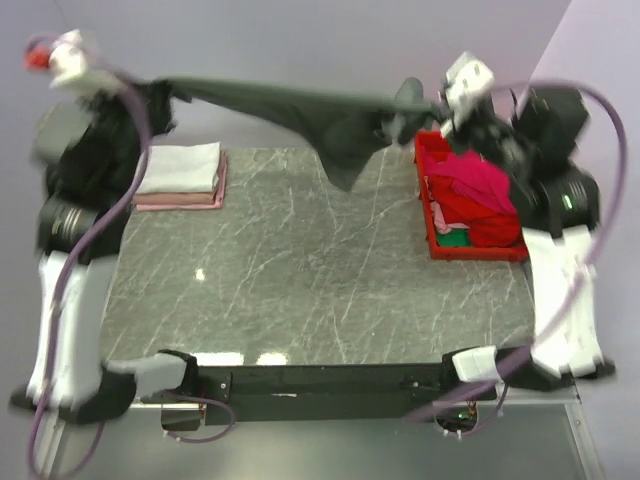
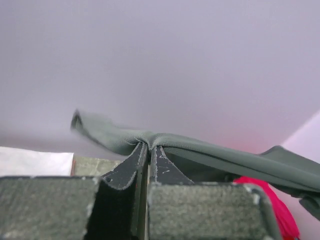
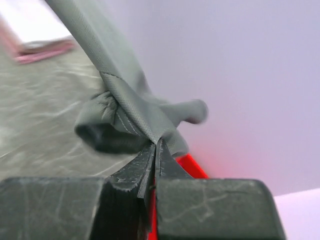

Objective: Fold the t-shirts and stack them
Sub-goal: Flatten the tshirt out

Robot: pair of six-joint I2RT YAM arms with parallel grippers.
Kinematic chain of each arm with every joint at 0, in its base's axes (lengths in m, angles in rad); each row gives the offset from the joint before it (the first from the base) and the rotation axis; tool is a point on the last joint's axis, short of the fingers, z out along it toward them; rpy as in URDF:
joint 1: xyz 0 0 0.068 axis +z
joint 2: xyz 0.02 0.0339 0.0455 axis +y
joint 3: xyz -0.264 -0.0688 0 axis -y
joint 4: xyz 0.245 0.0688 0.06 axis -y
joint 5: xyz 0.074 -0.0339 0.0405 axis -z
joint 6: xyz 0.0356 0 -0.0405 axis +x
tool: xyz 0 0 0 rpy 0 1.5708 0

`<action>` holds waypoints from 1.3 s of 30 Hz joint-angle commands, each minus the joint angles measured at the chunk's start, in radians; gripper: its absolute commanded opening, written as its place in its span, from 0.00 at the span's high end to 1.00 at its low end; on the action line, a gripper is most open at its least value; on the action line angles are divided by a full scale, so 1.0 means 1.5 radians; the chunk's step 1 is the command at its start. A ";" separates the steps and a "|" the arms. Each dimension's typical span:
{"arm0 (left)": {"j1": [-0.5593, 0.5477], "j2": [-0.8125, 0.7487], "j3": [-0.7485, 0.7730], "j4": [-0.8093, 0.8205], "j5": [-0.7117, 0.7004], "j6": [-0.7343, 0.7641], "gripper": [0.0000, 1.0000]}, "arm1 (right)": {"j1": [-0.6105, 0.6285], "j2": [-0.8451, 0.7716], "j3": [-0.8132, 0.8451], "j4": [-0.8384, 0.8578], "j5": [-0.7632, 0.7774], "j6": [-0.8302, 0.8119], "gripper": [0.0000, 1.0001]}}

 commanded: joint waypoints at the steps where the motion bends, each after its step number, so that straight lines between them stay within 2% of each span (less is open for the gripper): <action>1: 0.002 -0.118 -0.178 0.063 0.047 0.024 1.00 | 0.004 -0.114 -0.137 0.008 -0.094 -0.036 1.00; 3: 0.002 -0.197 -0.266 0.049 0.100 0.003 1.00 | 0.004 -0.173 -0.231 -0.038 -0.127 -0.108 1.00; 4: 0.002 -0.223 -0.361 0.042 0.115 -0.008 1.00 | 0.004 -0.195 -0.270 -0.082 -0.137 -0.131 1.00; 5: 0.002 -0.273 -0.410 0.018 0.142 -0.021 1.00 | 0.004 -0.237 -0.348 -0.106 -0.148 -0.182 1.00; 6: 0.002 -0.297 -0.457 0.006 0.184 -0.049 1.00 | 0.003 -0.259 -0.389 -0.135 -0.157 -0.214 1.00; 7: 0.002 -0.322 -0.558 0.000 0.205 -0.068 1.00 | 0.004 -0.282 -0.429 -0.188 -0.174 -0.242 1.00; 8: 0.002 -0.370 -0.609 -0.010 0.233 -0.107 1.00 | 0.004 -0.323 -0.508 -0.209 -0.179 -0.288 1.00; 11: 0.002 -0.457 -0.786 -0.044 0.322 -0.180 1.00 | 0.004 -0.404 -0.654 -0.286 -0.205 -0.365 0.98; 12: 0.002 -0.475 -0.825 -0.074 0.378 -0.186 0.96 | 0.005 -0.421 -0.686 -0.307 -0.211 -0.373 0.53; 13: 0.002 -0.491 -0.875 -0.104 0.382 -0.193 0.82 | 0.005 -0.436 -0.713 -0.315 -0.210 -0.376 0.25; 14: 0.002 -0.526 -0.888 -0.133 0.377 -0.204 0.44 | 0.005 -0.462 -0.746 -0.322 -0.195 -0.385 0.14; 15: 0.002 -0.549 -0.890 -0.183 0.372 -0.204 0.30 | 0.004 -0.473 -0.754 -0.317 -0.186 -0.377 0.13; 17: 0.002 -0.615 -0.842 -0.218 0.291 -0.209 0.01 | 0.004 -0.483 -0.744 -0.290 -0.173 -0.357 0.13; 19: 0.002 -0.639 -0.780 -0.223 0.207 -0.202 0.01 | 0.004 -0.454 -0.722 -0.288 -0.192 -0.359 0.12; 21: 0.002 -0.618 -0.753 -0.212 0.181 -0.185 0.01 | 0.004 -0.430 -0.698 -0.275 -0.233 -0.359 0.12; 22: 0.002 -0.575 -0.750 -0.194 0.182 -0.178 0.01 | 0.005 -0.405 -0.694 -0.255 -0.242 -0.332 0.12; 23: 0.002 -0.551 -0.751 -0.180 0.197 -0.170 0.01 | 0.005 -0.392 -0.699 -0.223 -0.244 -0.300 0.12; 24: 0.002 -0.530 -0.765 -0.155 0.213 -0.165 0.01 | 0.004 -0.377 -0.706 -0.140 -0.230 -0.260 0.12; 25: 0.002 -0.489 -0.777 -0.128 0.228 -0.162 0.01 | 0.004 -0.345 -0.715 -0.100 -0.218 -0.180 0.12; 27: 0.002 -0.447 -0.825 -0.029 0.267 -0.162 0.02 | 0.004 -0.299 -0.734 -0.034 -0.187 -0.120 0.12; 28: 0.002 -0.394 -0.840 0.003 0.284 -0.159 0.03 | 0.003 -0.242 -0.729 -0.035 -0.192 -0.096 0.12; 29: 0.002 -0.362 -0.849 0.053 0.292 -0.158 0.09 | 0.003 -0.211 -0.723 -0.047 -0.200 -0.095 0.12; 32: -0.008 -0.218 -0.845 0.091 0.308 -0.147 0.14 | 0.002 -0.132 -0.701 -0.085 -0.240 -0.085 0.13; 36: -0.062 -0.065 -0.753 0.073 0.155 -0.106 0.16 | 0.002 -0.139 -0.734 0.010 -0.230 -0.015 0.13; 38: -0.073 0.043 -0.703 0.048 0.103 -0.088 0.26 | 0.002 -0.139 -0.738 0.025 -0.230 0.014 0.13; 39: -0.072 0.081 -0.656 0.031 0.089 -0.080 0.27 | 0.002 -0.137 -0.740 0.035 -0.234 0.021 0.13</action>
